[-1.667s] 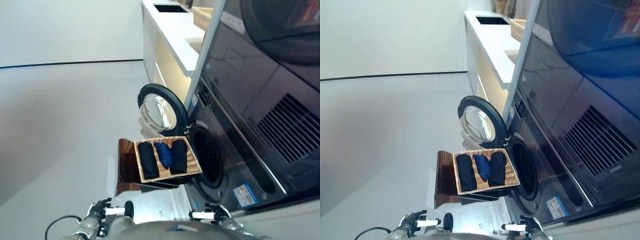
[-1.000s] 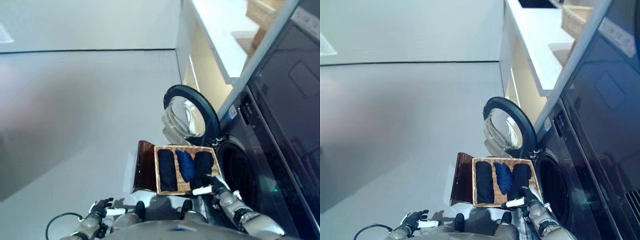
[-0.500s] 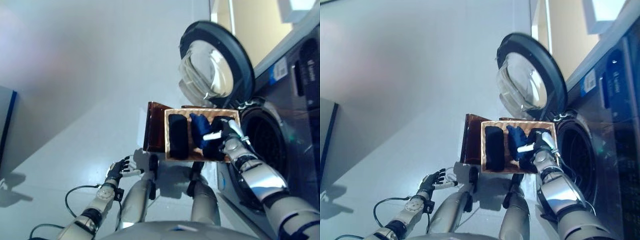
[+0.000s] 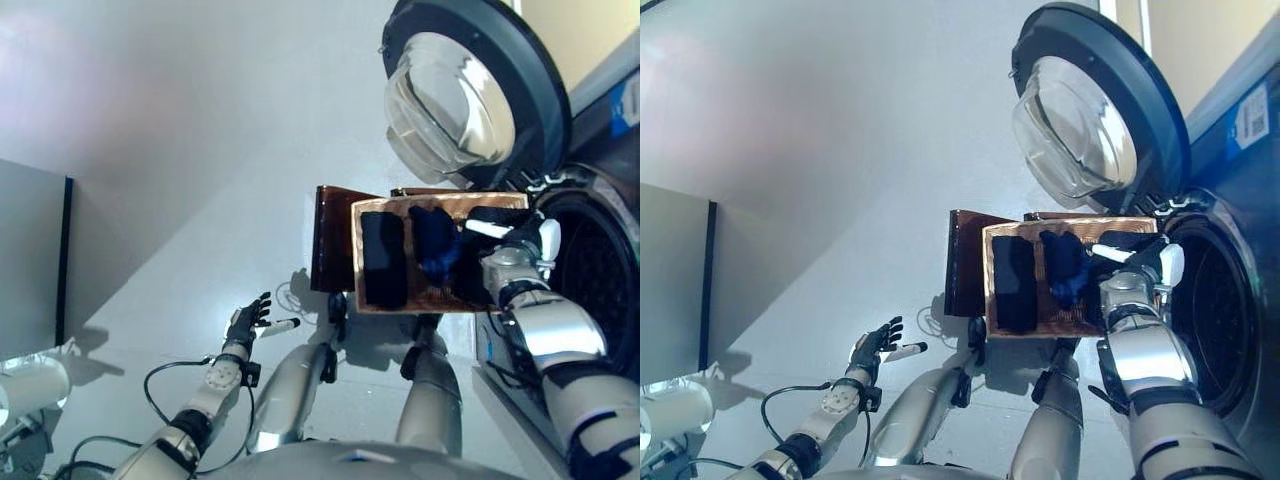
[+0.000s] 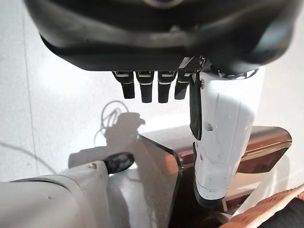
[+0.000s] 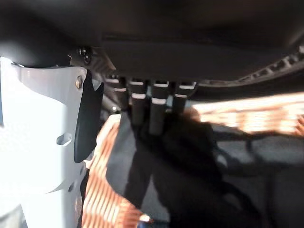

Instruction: Pick up the clothes and place them into the washing machine

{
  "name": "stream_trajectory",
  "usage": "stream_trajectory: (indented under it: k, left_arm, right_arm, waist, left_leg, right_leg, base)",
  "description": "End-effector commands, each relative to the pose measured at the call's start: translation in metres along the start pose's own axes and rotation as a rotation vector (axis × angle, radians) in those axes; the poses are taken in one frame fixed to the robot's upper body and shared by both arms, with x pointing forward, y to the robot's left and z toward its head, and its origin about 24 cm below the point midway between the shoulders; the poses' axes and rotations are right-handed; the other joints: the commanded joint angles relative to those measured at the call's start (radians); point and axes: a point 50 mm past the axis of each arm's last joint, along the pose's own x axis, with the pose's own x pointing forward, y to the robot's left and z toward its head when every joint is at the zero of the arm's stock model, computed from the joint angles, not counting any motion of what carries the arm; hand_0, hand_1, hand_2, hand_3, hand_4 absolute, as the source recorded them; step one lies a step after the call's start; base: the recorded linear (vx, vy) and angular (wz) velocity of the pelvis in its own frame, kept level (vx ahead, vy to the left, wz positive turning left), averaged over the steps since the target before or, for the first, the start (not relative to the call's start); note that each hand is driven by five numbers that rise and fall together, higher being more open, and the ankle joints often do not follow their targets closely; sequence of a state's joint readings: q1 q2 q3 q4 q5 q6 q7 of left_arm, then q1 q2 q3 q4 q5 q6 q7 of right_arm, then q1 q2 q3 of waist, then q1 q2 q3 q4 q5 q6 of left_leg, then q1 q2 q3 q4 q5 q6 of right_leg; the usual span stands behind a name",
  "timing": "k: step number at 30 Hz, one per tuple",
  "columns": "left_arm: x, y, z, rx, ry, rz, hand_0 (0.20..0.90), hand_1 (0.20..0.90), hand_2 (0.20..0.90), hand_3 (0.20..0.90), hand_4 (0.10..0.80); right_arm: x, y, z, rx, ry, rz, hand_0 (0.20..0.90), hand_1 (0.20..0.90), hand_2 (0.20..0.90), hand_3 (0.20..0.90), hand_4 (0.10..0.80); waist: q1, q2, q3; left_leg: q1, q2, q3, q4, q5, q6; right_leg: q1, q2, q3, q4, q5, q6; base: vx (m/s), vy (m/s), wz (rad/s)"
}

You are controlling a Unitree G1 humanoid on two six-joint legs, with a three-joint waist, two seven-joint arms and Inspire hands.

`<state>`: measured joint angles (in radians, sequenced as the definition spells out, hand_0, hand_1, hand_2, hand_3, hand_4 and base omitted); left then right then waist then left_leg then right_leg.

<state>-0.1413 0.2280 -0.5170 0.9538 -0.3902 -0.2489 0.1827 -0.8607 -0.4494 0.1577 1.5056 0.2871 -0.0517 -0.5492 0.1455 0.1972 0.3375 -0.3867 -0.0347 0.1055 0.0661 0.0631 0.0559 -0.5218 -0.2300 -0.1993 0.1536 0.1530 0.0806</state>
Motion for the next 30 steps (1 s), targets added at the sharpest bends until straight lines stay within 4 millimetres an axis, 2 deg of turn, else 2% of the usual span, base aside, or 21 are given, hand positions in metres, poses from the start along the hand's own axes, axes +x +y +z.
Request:
stream_trajectory:
  k: [1, 3, 4, 6, 7, 8, 13, 18, 21, 24, 30]
  left_arm:
    - [-0.011, 0.007, -0.021, -0.026, 0.030, 0.074, 0.900, 0.900, 0.900, 0.900, 0.800]
    - [-0.010, 0.005, -0.022, -0.021, 0.039, 0.076, 0.900, 0.900, 0.900, 0.900, 0.800]
    - [-0.010, 0.005, -0.023, -0.021, 0.039, 0.076, 0.900, 0.900, 0.900, 0.900, 0.800]
    - [-0.010, 0.005, -0.026, -0.013, 0.061, 0.088, 0.900, 0.900, 0.900, 0.900, 0.800]
    - [-0.011, 0.006, -0.030, -0.011, 0.081, 0.104, 0.900, 0.900, 0.900, 0.900, 0.800]
    - [-0.011, 0.006, -0.033, -0.018, 0.093, 0.113, 0.900, 0.900, 0.900, 0.900, 0.800]
    - [-0.012, 0.007, -0.036, -0.037, 0.110, 0.135, 0.900, 0.900, 0.900, 0.900, 0.800]
    - [-0.013, 0.009, -0.037, -0.045, 0.110, 0.144, 0.900, 0.900, 0.900, 0.900, 0.800]
    - [-0.015, 0.011, -0.041, -0.045, 0.118, 0.147, 0.900, 0.900, 0.900, 0.900, 0.800]
    - [-0.016, 0.010, -0.041, -0.051, 0.113, 0.141, 0.900, 0.900, 0.900, 0.900, 0.800]
    - [-0.012, 0.010, -0.033, -0.060, 0.086, 0.131, 0.900, 0.900, 0.900, 0.900, 0.800]
  right_arm:
    - [-0.003, 0.000, -0.014, -0.018, -0.021, -0.065, 0.900, 0.900, 0.900, 0.900, 0.800]
    - [-0.012, 0.013, -0.029, -0.022, -0.016, -0.023, 0.900, 0.900, 0.900, 0.900, 0.800]
    - [-0.012, 0.013, -0.029, -0.023, -0.015, -0.023, 0.900, 0.900, 0.900, 0.900, 0.800]
    - [-0.024, 0.027, -0.049, -0.056, -0.007, 0.037, 0.900, 0.900, 0.900, 0.900, 0.800]
    - [-0.034, 0.034, -0.071, -0.098, 0.012, 0.078, 0.900, 0.900, 0.900, 0.900, 0.800]
    - [-0.039, 0.037, -0.081, -0.118, 0.021, 0.099, 0.900, 0.900, 0.900, 0.900, 0.800]
    - [-0.046, 0.033, -0.112, -0.169, 0.079, 0.118, 0.900, 0.900, 0.900, 0.900, 0.800]
    - [-0.045, 0.029, -0.114, -0.162, 0.088, 0.097, 0.900, 0.900, 0.900, 0.900, 0.800]
    - [-0.036, 0.016, -0.112, -0.158, 0.100, 0.042, 0.900, 0.900, 0.900, 0.900, 0.800]
    - [-0.032, 0.012, -0.108, -0.158, 0.099, 0.023, 0.900, 0.900, 0.900, 0.900, 0.800]
    - [-0.020, 0.002, -0.088, -0.145, 0.061, -0.034, 0.900, 0.900, 0.900, 0.900, 0.800]
  waist:
    - [-0.018, 0.005, -0.056]
    - [-0.036, -0.006, -0.055]
    - [-0.036, -0.006, -0.055]
    - [-0.056, -0.027, -0.061]
    - [-0.073, -0.047, -0.072]
    - [-0.080, -0.056, -0.077]
    - [-0.100, -0.079, -0.095]
    - [-0.100, -0.080, -0.097]
    - [-0.093, -0.073, -0.094]
    - [-0.089, -0.068, -0.089]
    - [-0.080, -0.047, -0.041]
  left_leg:
    - [-0.045, 0.011, -0.037, 0.032, -0.032, -0.087]
    - [-0.025, 0.013, -0.037, 0.023, -0.030, -0.088]
    - [-0.023, 0.013, -0.037, 0.023, -0.029, -0.088]
    - [0.006, 0.016, -0.036, 0.011, -0.030, -0.090]
    - [0.033, 0.019, -0.037, -0.001, -0.032, -0.091]
    - [0.045, 0.020, -0.037, -0.008, -0.033, -0.092]
    - [0.067, 0.018, -0.035, -0.025, -0.030, -0.095]
    - [0.054, 0.018, -0.034, -0.015, -0.030, -0.093]
    - [0.039, 0.018, -0.032, -0.002, -0.032, -0.092]
    - [0.031, 0.018, -0.030, 0.002, -0.031, -0.092]
    - [-0.030, 0.026, -0.026, 0.030, -0.023, -0.094]
  right_leg:
    - [0.054, -0.020, 0.001, 0.044, -0.087, 0.042]
    - [0.077, -0.014, 0.003, 0.034, -0.085, 0.041]
    - [0.078, -0.014, 0.002, 0.033, -0.085, 0.041]
    - [0.110, -0.009, 0.003, 0.019, -0.084, 0.042]
    - [0.147, -0.006, 0.002, 0.000, -0.082, 0.044]
    - [0.160, -0.006, 0.001, -0.011, -0.078, 0.047]
    - [0.197, -0.004, -0.008, -0.055, -0.061, 0.049]
    - [0.187, -0.001, -0.007, -0.055, -0.055, 0.045]
    - [0.172, 0.001, -0.001, -0.047, -0.057, 0.042]
    - [0.160, 0.001, 0.002, -0.039, -0.059, 0.041]
    - [0.098, 0.008, 0.001, -0.009, -0.066, 0.033]
  base:
    - [0.039, 0.008, -0.11]
    - [0.024, -0.007, -0.04]
    - [0.000, 0.000, 0.00]
    - [0.059, -0.039, 0.00]
    - [0.078, -0.041, -0.02]
    - [0.069, -0.038, -0.04]
    - [0.008, -0.020, -0.07]
    - [-0.018, -0.009, -0.10]
    - [-0.011, -0.008, -0.06]
    - [0.000, 0.000, 0.00]
    - [-0.027, -0.015, 0.03]
